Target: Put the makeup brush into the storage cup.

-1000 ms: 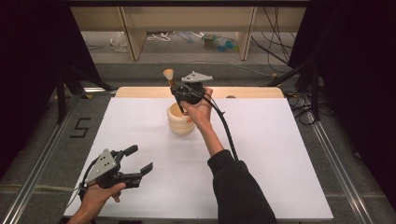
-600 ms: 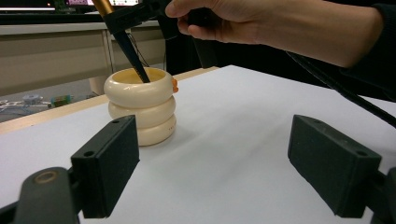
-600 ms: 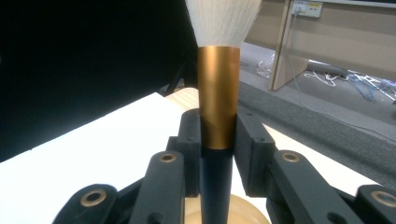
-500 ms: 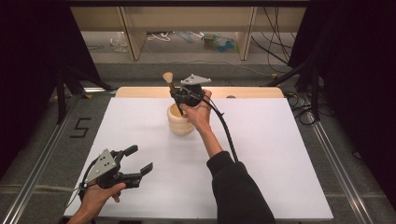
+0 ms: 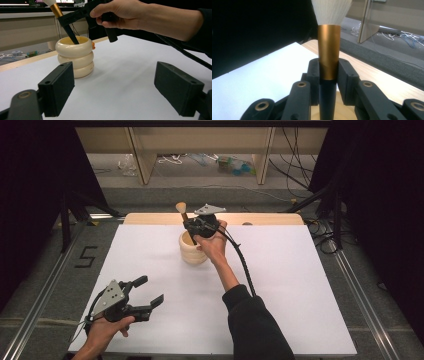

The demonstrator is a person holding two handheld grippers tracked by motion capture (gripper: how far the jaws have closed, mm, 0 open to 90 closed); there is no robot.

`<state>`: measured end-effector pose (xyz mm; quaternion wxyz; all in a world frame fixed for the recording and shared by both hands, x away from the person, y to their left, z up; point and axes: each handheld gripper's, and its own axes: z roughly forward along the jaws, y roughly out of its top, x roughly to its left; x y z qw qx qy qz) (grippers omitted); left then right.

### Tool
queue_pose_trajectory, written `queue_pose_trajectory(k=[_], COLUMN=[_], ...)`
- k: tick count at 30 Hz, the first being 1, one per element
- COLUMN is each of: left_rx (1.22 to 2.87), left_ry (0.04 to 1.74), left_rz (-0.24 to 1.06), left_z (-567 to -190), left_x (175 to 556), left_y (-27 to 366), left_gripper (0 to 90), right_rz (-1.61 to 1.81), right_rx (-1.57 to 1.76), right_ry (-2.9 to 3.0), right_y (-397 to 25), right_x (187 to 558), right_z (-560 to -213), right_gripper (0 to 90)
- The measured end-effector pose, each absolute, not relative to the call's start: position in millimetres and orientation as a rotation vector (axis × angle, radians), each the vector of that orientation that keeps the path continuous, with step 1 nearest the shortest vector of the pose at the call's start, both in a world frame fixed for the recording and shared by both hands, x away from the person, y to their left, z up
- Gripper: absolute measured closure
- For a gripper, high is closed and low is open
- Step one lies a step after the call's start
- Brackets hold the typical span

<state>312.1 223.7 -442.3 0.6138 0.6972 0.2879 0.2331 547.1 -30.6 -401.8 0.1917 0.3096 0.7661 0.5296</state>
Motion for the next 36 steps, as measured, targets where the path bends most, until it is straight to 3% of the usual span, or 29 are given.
queue_pose_trajectory(k=[18, 19, 21, 27, 36], left_rx=[1.611, 1.612, 1.613, 1.612, 1.614], left_ry=[0.66, 0.662, 0.657, 0.661, 0.657], left_rz=[0.54, 0.539, 0.542, 0.539, 0.545], left_z=[-442, -442, -442, -442, -442], left_x=[312, 312, 312, 312, 313], left_y=[224, 224, 224, 224, 224], left_gripper=[16.5, 16.5, 16.5, 16.5, 16.5], right_rz=[1.408, 1.419, 1.433, 1.464, 1.44], right_rx=[0.909, 0.924, 0.968, 0.984, 1.001], right_ry=[2.223, 2.225, 2.221, 2.154, 2.143], right_y=[-32, -32, -33, -36, -44], right_x=[548, 548, 548, 545, 540], right_z=[-409, -410, -408, -397, -388], right_gripper=[72.6, 70.7, 55.6, 41.7, 35.4])
